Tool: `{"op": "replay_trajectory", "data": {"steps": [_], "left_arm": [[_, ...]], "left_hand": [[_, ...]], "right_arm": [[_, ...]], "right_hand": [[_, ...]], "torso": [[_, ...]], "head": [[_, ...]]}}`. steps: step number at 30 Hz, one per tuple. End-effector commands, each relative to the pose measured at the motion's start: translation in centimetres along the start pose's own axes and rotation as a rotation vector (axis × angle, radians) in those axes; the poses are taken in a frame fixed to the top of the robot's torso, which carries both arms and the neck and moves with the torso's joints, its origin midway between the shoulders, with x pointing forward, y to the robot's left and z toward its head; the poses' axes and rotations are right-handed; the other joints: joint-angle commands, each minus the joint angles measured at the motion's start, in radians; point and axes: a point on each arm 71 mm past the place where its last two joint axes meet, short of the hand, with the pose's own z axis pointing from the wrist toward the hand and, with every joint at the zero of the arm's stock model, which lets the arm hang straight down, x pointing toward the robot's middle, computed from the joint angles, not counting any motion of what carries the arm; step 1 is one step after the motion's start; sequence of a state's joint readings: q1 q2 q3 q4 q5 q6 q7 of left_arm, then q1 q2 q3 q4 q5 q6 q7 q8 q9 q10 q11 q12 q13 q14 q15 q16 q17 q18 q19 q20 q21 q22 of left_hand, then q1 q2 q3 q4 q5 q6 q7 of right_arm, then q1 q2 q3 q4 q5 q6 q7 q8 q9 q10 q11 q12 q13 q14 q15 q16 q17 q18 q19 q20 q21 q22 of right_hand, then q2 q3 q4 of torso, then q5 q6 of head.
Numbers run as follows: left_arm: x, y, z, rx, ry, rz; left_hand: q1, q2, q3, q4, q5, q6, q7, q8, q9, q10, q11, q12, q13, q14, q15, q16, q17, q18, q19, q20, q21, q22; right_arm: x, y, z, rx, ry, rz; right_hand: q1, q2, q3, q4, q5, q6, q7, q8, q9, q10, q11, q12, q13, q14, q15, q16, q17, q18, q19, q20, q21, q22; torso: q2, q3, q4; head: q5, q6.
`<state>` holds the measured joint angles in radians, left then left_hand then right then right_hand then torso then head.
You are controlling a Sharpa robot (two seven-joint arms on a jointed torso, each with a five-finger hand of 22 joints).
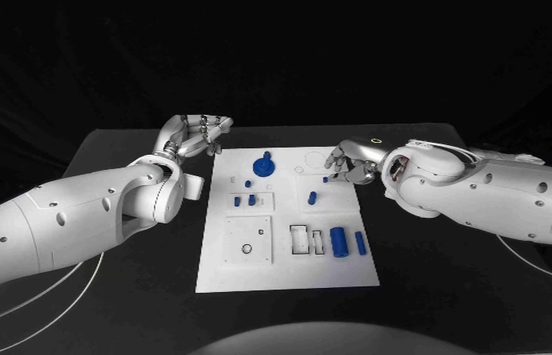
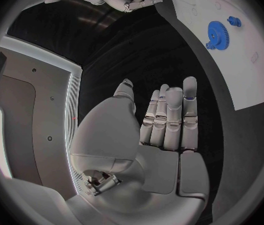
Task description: Assemble the parts on the task board
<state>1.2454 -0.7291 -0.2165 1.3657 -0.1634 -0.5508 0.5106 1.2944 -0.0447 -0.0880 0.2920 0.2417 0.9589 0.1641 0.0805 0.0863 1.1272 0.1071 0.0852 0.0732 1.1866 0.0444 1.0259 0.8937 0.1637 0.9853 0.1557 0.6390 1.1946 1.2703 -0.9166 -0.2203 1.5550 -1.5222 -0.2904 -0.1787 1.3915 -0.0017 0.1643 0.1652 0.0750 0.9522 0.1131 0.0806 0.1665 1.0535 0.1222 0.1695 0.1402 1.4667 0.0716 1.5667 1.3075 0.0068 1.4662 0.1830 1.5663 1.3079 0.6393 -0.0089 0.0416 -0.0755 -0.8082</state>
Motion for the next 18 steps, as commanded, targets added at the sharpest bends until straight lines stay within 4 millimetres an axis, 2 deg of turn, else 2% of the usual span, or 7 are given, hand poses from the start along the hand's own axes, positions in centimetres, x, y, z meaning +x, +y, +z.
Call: {"op": "replay_trajectory", "data": {"steps": [1,10,18], "left_arm": [[0.0,-0.1,0.0,0.006,-0.009,-0.008],[-0.1,0.0,0.0,0.0,-0.011,-0.007],[-0.2,0.0,0.0,-0.005,-0.014,-0.005]], "left_hand": [[0.003,0.009,-0.004,0.0,0.007,-0.005,0.001,-0.001,0.0,-0.007,0.001,0.005,-0.001,0.009,-0.001,0.007,0.001,0.006,0.006,-0.001,0.005,0.001],[0.006,0.013,-0.005,0.0,0.007,-0.005,0.001,0.0,0.0,-0.008,0.001,0.007,-0.001,0.014,-0.001,0.009,0.003,0.006,0.01,-0.001,0.004,0.001],[0.01,0.017,-0.005,0.0,0.007,-0.006,0.001,0.001,0.001,-0.008,0.0,0.009,-0.001,0.017,-0.002,0.011,0.005,0.005,0.014,-0.001,0.003,0.001]], "right_arm": [[0.5,0.0,0.1,0.014,0.049,-0.085],[0.8,0.2,0.6,0.023,0.064,-0.101],[1.2,0.5,1.3,0.039,0.092,-0.117]], "right_hand": [[0.005,-0.008,0.0,0.003,-0.005,-0.013,-0.006,-0.015,-0.01,0.012,0.0,-0.013,-0.016,0.104,-0.007,0.004,0.263,-0.007,0.105,-0.009,0.004,0.263],[0.006,-0.009,0.001,0.002,-0.003,-0.016,-0.003,-0.016,-0.016,0.016,0.001,-0.022,-0.029,0.104,-0.007,0.004,0.263,-0.007,0.105,-0.009,0.004,0.263],[0.015,-0.007,0.008,-0.004,-0.002,-0.002,-0.009,-0.012,-0.021,0.018,-0.003,-0.034,-0.046,0.104,-0.01,0.004,0.263,-0.007,0.105,-0.01,0.004,0.263]], "torso": [[0.0,-0.0004,-0.0005],[-0.001,-0.0011,0.0],[-0.001,-0.0008,0.0004]], "head": [[0.002,-0.003],[0.003,-0.004],[0.006,-0.002]]}}
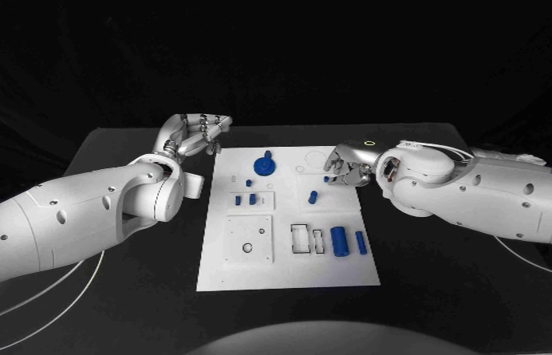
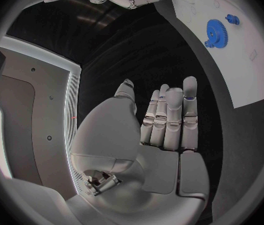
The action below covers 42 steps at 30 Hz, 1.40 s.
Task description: Assemble the parts on the task board
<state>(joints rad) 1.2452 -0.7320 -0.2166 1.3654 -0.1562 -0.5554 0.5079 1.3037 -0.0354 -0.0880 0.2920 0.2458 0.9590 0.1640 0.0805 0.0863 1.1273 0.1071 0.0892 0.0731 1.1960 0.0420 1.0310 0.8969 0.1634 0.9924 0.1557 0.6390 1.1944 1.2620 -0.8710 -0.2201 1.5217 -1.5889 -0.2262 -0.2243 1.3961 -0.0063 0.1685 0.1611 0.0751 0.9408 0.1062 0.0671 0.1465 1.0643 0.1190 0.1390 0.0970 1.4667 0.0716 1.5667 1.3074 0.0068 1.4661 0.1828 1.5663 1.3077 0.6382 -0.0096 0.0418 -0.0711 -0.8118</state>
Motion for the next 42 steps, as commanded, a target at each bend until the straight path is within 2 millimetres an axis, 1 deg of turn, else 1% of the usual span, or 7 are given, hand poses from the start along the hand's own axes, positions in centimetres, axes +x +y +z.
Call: {"op": "replay_trajectory", "data": {"steps": [1,10,14,30,35,39,42], "left_arm": [[0.0,-0.1,0.0,0.002,-0.004,-0.004],[0.0,0.0,0.0,-0.002,-0.005,-0.003],[0.0,0.0,0.0,-0.003,-0.004,-0.004],[0.0,0.0,-0.1,-0.007,-0.004,-0.004],[-0.1,0.0,-0.1,-0.008,-0.004,-0.004],[-0.1,0.0,-0.1,-0.01,-0.004,-0.004],[-0.1,0.0,-0.1,-0.011,-0.004,-0.004]], "left_hand": [[0.001,0.008,-0.005,0.0,0.003,-0.006,0.001,0.001,0.001,-0.008,0.001,0.005,-0.001,0.007,0.001,0.006,0.001,0.006,0.007,-0.001,0.003,0.001],[0.001,0.008,-0.005,0.0,0.003,-0.006,0.001,0.001,0.001,-0.008,0.001,0.005,-0.001,0.007,0.001,0.006,0.001,0.006,0.007,-0.001,0.003,0.001],[0.001,0.009,-0.005,0.0,0.003,-0.006,0.001,0.001,0.001,-0.008,0.0,0.006,-0.001,0.008,0.001,0.005,0.001,0.006,0.007,-0.001,0.003,0.001],[0.003,0.011,-0.005,0.0,0.003,-0.006,0.001,0.001,0.001,-0.009,0.0,0.007,0.0,0.008,0.0,0.005,0.0,0.006,0.009,-0.001,0.002,0.001],[0.005,0.013,-0.006,0.0,0.004,-0.006,0.0,0.002,0.001,-0.009,0.0,0.008,0.0,0.009,0.0,0.005,0.001,0.006,0.01,-0.001,0.001,0.0],[0.005,0.013,-0.006,0.0,0.004,-0.006,0.0,0.002,0.001,-0.009,0.0,0.008,0.0,0.009,0.0,0.005,0.001,0.006,0.01,-0.001,0.001,0.0],[0.005,0.013,-0.006,0.0,0.004,-0.006,0.0,0.002,0.001,-0.009,0.0,0.008,0.0,0.009,0.0,0.005,0.001,0.006,0.01,-0.001,0.001,0.0]], "right_arm": [[0.4,0.0,0.3,0.024,0.039,-0.041],[1.0,0.2,0.9,0.048,0.066,-0.066],[1.2,0.2,1.0,0.058,0.076,-0.07],[1.6,0.7,1.6,0.068,0.079,-0.072],[1.7,0.8,1.7,0.067,0.08,-0.065],[1.8,0.9,1.8,0.068,0.088,-0.064],[1.9,0.9,1.8,0.069,0.094,-0.062]], "right_hand": [[0.012,-0.002,0.006,-0.001,-0.003,0.013,-0.002,0.002,-0.002,0.009,-0.001,-0.005,-0.006,0.104,-0.011,0.004,0.263,-0.007,0.105,-0.011,0.004,0.263],[0.025,-0.004,0.018,-0.01,0.005,0.028,-0.002,0.001,-0.01,0.025,-0.01,-0.017,-0.027,0.104,-0.021,0.004,0.263,-0.007,0.105,-0.019,0.004,0.263],[0.03,-0.002,0.025,-0.014,0.01,0.03,-0.003,0.0,-0.012,0.028,-0.012,-0.02,-0.031,0.104,-0.023,0.004,0.263,-0.007,0.105,-0.021,0.004,0.263],[0.032,-0.002,0.035,-0.015,0.01,0.037,-0.001,0.001,-0.016,0.035,-0.015,-0.027,-0.035,0.104,-0.027,0.004,0.263,-0.007,0.105,-0.025,0.004,0.263],[0.03,-0.004,0.039,-0.014,0.008,0.047,0.005,0.004,-0.018,0.041,-0.019,-0.03,-0.035,0.104,-0.03,0.004,0.263,-0.007,0.105,-0.028,0.004,0.263],[0.031,-0.007,0.048,-0.016,0.0,0.075,0.016,0.011,-0.018,0.053,-0.028,-0.037,-0.035,0.104,-0.04,0.004,0.263,-0.007,0.105,-0.036,0.004,0.263],[0.032,-0.009,0.054,-0.017,-0.002,0.097,0.018,0.018,-0.017,0.061,-0.033,-0.042,-0.036,0.104,-0.047,0.004,0.263,-0.007,0.105,-0.043,0.004,0.263]], "torso": [[0.001,-0.0001,0.0004],[0.001,-0.0005,-0.0006],[0.001,-0.0004,-0.0003],[0.0,0.0,-0.0003],[0.001,-0.0001,0.0001],[0.001,-0.0002,-0.0002],[0.001,-0.0004,0.0001]], "head": [[0.001,0.001],[0.005,0.002],[0.005,0.0],[0.003,-0.002],[0.004,-0.004],[0.004,-0.004],[0.004,-0.004]]}}
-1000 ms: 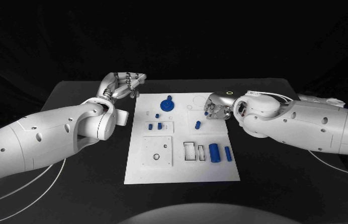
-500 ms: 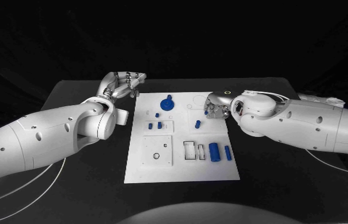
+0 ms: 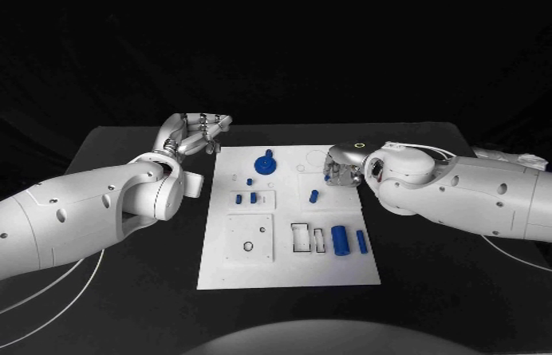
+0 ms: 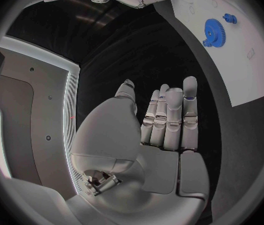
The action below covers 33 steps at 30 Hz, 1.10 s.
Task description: Assemble the parts on the task board
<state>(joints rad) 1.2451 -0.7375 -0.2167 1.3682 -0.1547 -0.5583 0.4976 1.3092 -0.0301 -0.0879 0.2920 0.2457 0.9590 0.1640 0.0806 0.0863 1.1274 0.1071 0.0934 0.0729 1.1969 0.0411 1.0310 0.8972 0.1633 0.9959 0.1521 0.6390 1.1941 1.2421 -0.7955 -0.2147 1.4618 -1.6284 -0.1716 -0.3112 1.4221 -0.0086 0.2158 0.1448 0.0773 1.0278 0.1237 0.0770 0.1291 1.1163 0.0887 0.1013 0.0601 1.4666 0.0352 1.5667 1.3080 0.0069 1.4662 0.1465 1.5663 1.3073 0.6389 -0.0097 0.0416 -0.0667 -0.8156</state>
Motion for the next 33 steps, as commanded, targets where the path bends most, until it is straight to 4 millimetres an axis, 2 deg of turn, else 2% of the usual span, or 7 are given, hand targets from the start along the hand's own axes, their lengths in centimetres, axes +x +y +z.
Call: {"op": "replay_trajectory", "data": {"steps": [1,9,21,33], "left_arm": [[0.11,-0.07,0.0,0.0,0.001,-0.005],[0.02,-0.01,0.01,-0.004,0.0,-0.004],[-0.03,0.06,0.08,-0.008,-0.001,-0.003],[-0.05,0.09,0.09,-0.011,0.0,-0.003]], "left_hand": [[-0.001,0.007,-0.006,0.0,0.004,-0.006,0.0,0.002,0.001,-0.009,0.0,0.003,0.0,0.008,0.001,0.005,0.0,0.006,0.006,0.002,0.001,0.0],[0.001,0.009,-0.006,-0.001,0.004,-0.005,0.0,0.003,0.001,-0.009,0.0,0.005,0.0,0.008,0.001,0.004,-0.001,0.006,0.007,0.002,-0.002,-0.001],[0.003,0.01,-0.007,-0.001,0.004,-0.004,0.0,0.004,0.002,-0.009,0.0,0.005,0.0,0.008,0.001,0.004,-0.001,0.006,0.007,0.002,-0.003,-0.001],[0.003,0.01,-0.007,-0.001,0.004,-0.004,0.0,0.004,0.002,-0.009,0.0,0.005,0.0,0.008,0.001,0.004,-0.001,0.006,0.007,0.002,-0.003,-0.001]], "right_arm": [[0.9,0.11,-0.05,0.007,0.045,-0.008],[0.97,0.29,-0.1,0.003,0.045,-0.003],[0.98,0.48,-0.16,0.0,0.041,0.0],[1.02,0.65,-0.02,0.006,0.049,-0.003]], "right_hand": [[0.006,-0.008,0.009,-0.001,-0.004,0.016,0.0,0.009,0.001,0.012,-0.004,-0.006,0.001,0.104,-0.012,0.004,0.263,-0.007,0.105,-0.008,0.004,0.263],[0.008,-0.015,0.015,-0.005,-0.005,0.036,-0.005,0.013,0.001,0.02,-0.009,-0.012,0.001,0.104,-0.019,0.004,0.263,-0.007,0.105,-0.016,0.004,0.263],[0.012,-0.02,0.019,-0.01,-0.003,0.042,-0.008,0.012,0.0,0.025,-0.012,-0.015,0.001,0.104,-0.023,0.004,0.263,-0.007,0.105,-0.019,0.004,0.263],[0.013,-0.02,0.028,-0.01,0.0,0.045,-0.008,0.008,-0.003,0.044,-0.015,-0.015,0.002,0.104,-0.027,0.004,0.263,-0.007,0.105,-0.024,0.004,0.263]], "torso": [[0.0,-0.0001,0.0004],[0.0,0.0,-0.0015],[0.0,-0.0002,0.0008],[0.0,-0.0006,0.0]], "head": [[-0.001,-0.001],[0.0,0.001],[-0.003,0.002],[-0.004,0.003]]}}
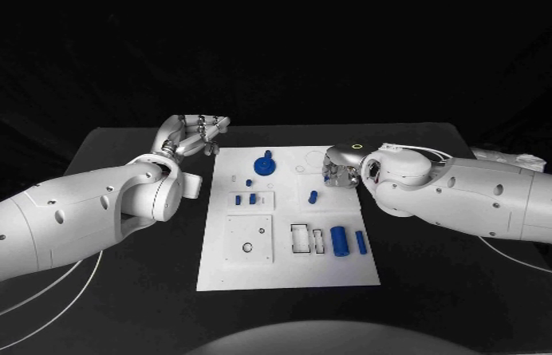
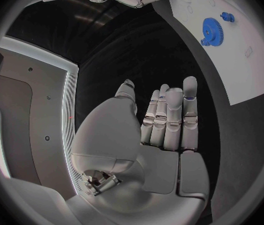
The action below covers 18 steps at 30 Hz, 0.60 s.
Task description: Assemble the parts on the task board
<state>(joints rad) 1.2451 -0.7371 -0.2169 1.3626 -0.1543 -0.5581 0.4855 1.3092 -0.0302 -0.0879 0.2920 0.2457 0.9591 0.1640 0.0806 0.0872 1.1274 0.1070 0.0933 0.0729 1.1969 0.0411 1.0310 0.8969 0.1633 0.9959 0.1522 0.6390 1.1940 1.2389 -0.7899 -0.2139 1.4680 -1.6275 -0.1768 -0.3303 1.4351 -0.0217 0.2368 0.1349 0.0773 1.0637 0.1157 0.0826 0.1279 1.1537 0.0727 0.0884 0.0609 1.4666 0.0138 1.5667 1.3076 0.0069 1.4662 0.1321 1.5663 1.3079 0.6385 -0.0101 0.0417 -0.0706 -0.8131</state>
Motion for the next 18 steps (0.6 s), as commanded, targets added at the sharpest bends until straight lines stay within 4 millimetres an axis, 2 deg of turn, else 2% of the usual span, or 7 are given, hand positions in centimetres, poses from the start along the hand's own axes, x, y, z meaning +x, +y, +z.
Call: {"op": "replay_trajectory", "data": {"steps": [1,13,18], "left_arm": [[0.1,-0.06,0.02,0.002,0.004,-0.006],[0.11,-0.05,0.01,0.0,0.005,-0.007],[0.12,-0.05,0.0,-0.001,0.006,-0.007]], "left_hand": [[0.003,0.01,-0.007,-0.001,0.004,-0.004,0.0,0.004,0.001,-0.009,0.0,0.006,0.0,0.008,0.001,0.004,-0.001,0.006,0.007,0.002,-0.003,-0.001],[0.004,0.012,-0.008,0.0,0.004,-0.003,-0.001,0.005,0.002,-0.009,-0.001,0.007,0.0,0.009,0.001,0.003,-0.001,0.006,0.009,0.002,-0.004,-0.001],[0.004,0.012,-0.008,0.0,0.004,-0.003,-0.001,0.005,0.002,-0.009,-0.001,0.007,0.0,0.009,0.001,0.003,-0.001,0.006,0.009,0.002,-0.004,-0.001]], "right_arm": [[0.95,0.25,-0.06,-0.001,0.052,-0.008],[0.94,0.33,0.03,0.001,0.051,-0.009],[0.94,0.35,0.05,0.001,0.052,-0.01]], "right_hand": [[0.0,-0.007,0.008,0.0,0.0,0.011,0.0,0.002,-0.002,0.009,0.0,-0.002,0.001,0.104,-0.006,0.004,0.263,-0.007,0.105,-0.01,0.004,0.263],[0.013,0.019,0.042,-0.005,-0.007,0.045,-0.008,0.009,0.0,0.051,-0.01,-0.007,0.001,0.104,-0.015,0.004,0.263,-0.007,0.105,-0.019,0.004,0.263],[0.022,0.021,0.05,-0.012,-0.008,0.055,-0.01,0.011,0.002,0.061,-0.012,-0.009,0.001,0.104,-0.018,0.004,0.263,-0.007,0.105,-0.022,0.004,0.263]], "torso": [[0.0,-0.0001,0.0],[0.001,0.0001,-0.0004],[0.001,0.0,-0.0005]], "head": [[0.0,0.0],[0.0,-0.001],[-0.001,-0.002]]}}
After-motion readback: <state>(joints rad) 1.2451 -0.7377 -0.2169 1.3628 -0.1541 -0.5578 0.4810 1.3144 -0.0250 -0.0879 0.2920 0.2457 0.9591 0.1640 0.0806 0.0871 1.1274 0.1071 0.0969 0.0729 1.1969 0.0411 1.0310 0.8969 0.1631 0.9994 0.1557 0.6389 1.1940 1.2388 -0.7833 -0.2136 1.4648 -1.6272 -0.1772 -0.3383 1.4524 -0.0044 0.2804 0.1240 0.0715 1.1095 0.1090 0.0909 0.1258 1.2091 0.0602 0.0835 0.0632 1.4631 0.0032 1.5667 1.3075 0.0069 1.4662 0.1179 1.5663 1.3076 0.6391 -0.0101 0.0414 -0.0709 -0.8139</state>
